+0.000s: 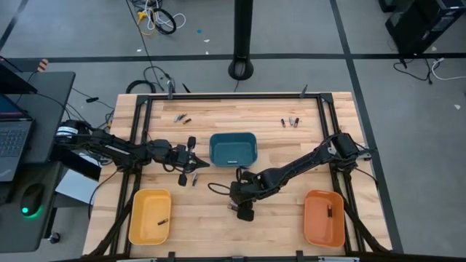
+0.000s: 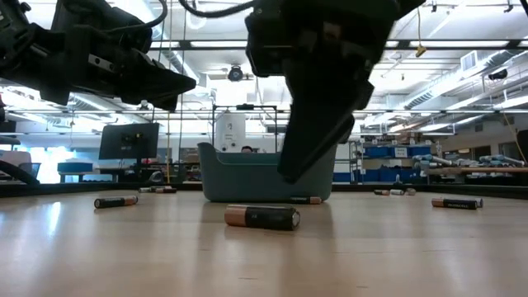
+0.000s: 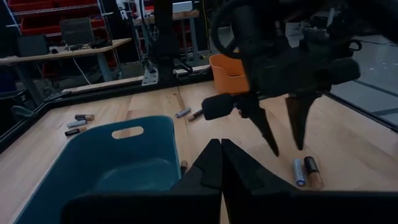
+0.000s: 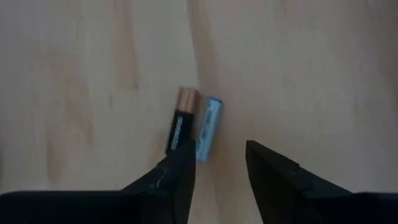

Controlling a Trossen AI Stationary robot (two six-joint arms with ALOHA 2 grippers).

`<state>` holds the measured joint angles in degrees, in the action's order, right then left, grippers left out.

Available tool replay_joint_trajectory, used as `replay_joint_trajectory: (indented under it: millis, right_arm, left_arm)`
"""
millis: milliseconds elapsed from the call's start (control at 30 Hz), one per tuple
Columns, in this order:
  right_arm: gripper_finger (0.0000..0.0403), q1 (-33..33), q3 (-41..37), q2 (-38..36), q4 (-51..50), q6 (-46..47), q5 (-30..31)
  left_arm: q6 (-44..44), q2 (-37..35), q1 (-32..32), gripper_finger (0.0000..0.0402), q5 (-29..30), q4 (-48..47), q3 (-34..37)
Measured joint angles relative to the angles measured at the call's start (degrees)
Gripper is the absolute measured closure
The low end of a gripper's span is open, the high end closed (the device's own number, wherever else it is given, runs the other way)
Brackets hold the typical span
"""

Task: Sort batteries
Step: Put the silver battery into the blue bin

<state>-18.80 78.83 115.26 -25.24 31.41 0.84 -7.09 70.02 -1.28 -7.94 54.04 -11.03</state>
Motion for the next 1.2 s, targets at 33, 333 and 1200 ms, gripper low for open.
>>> replay_joint_trajectory:
  millis: [33,333,1200]
  right_arm:
    - [0.0251,-0.2,-0.2,0.0,0.7,0.3,0.0]
    - [0.0254,-1.8,-0.3,2.9,4.1,3.3,1.0]
    - [0.0268,-1.2,-0.1,5.2,0.4,-4.2,7.4]
  left_arm:
    - [0.0,0.0,0.0,0.0397,0.0,0.0,0.0]
    - [0.0,0.0,-0.4,0.0397,0.2,-0.2,0.0]
    - [-1.7,0.0,-11.5,0.0397,12.6,-2.7,0.0]
